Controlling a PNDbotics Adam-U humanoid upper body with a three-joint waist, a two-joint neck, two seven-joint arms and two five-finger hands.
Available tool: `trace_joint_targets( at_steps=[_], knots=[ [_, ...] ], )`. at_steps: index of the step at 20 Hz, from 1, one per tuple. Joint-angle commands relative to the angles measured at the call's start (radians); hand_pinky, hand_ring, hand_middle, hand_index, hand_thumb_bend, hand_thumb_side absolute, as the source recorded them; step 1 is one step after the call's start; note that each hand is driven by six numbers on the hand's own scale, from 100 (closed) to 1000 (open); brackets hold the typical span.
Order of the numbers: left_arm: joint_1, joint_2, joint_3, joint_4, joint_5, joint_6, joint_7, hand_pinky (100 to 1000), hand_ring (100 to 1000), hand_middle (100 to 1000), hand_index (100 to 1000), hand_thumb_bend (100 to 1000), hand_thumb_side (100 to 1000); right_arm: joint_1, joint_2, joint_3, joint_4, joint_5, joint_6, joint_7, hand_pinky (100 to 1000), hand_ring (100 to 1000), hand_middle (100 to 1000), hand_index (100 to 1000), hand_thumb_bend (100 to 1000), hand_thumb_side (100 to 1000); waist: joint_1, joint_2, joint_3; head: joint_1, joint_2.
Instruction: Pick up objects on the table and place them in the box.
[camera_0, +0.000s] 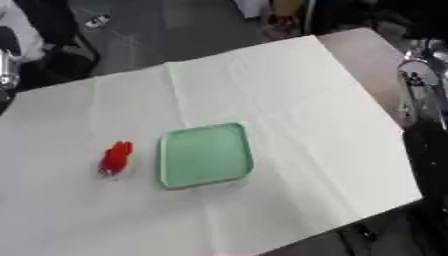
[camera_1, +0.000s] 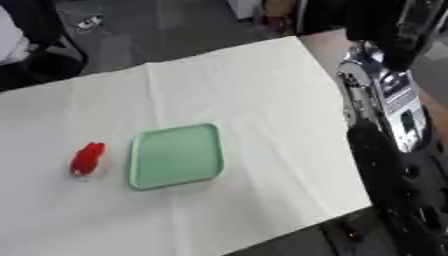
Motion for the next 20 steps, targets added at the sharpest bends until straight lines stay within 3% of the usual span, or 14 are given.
trace_joint_targets(
  at_steps=[1, 5, 8, 11, 13, 15, 20],
  knots=[
    [-0.012, 0.013, 0.017, -0.007, -0.024, 0.02, 0.0, 390, 499, 731, 813, 233, 825, -0.021, -0.014, 0.0, -0.01, 0.013, 0.004, -0.02, 515, 508, 456, 465, 297, 245, -0.002, -0.01, -0.002, -0.022, 0.013],
    [-0.021, 0.038, 0.023, 0.034, -0.11, 0.113, -0.023, 334, 471, 727, 833, 235, 826, -0.02, -0.015, 0.003, -0.01, 0.024, -0.001, -0.026, 516, 507, 457, 468, 298, 252, 0.001, -0.01, -0.009, -0.008, 0.011],
    [-0.052, 0.092, 0.01, 0.084, -0.184, 0.193, -0.1, 271, 442, 694, 846, 283, 805, -0.017, -0.015, 0.005, -0.01, 0.025, -0.003, -0.027, 516, 508, 455, 470, 283, 276, 0.005, -0.015, -0.011, 0.002, 0.006],
    [-0.086, 0.131, 0.002, 0.131, -0.236, 0.24, -0.18, 262, 433, 671, 837, 330, 782, -0.012, -0.014, 0.002, -0.01, 0.025, -0.003, -0.036, 516, 509, 455, 471, 276, 282, 0.008, -0.024, -0.013, 0.006, -0.001],
    [-0.108, 0.153, -0.008, 0.161, -0.257, 0.255, -0.238, 262, 434, 668, 835, 349, 777, -0.01, -0.014, 0.002, -0.01, 0.028, 0.0, -0.04, 517, 509, 455, 470, 273, 283, 0.01, -0.027, -0.013, 0.006, -0.001],
    [-0.131, 0.187, -0.03, 0.199, -0.265, 0.251, -0.315, 302, 465, 686, 838, 454, 724, -0.012, -0.012, 0.004, -0.01, 0.03, 0.005, -0.041, 518, 510, 455, 470, 267, 287, 0.013, -0.03, -0.018, 0.01, 0.0],
    [-0.192, 0.261, -0.081, 0.308, -0.244, 0.219, -0.49, 347, 494, 703, 838, 472, 744, -0.014, -0.007, 0.004, -0.01, 0.033, 0.015, -0.057, 516, 508, 452, 467, 263, 320, 0.017, -0.032, -0.027, 0.008, -0.005]
  ],
)
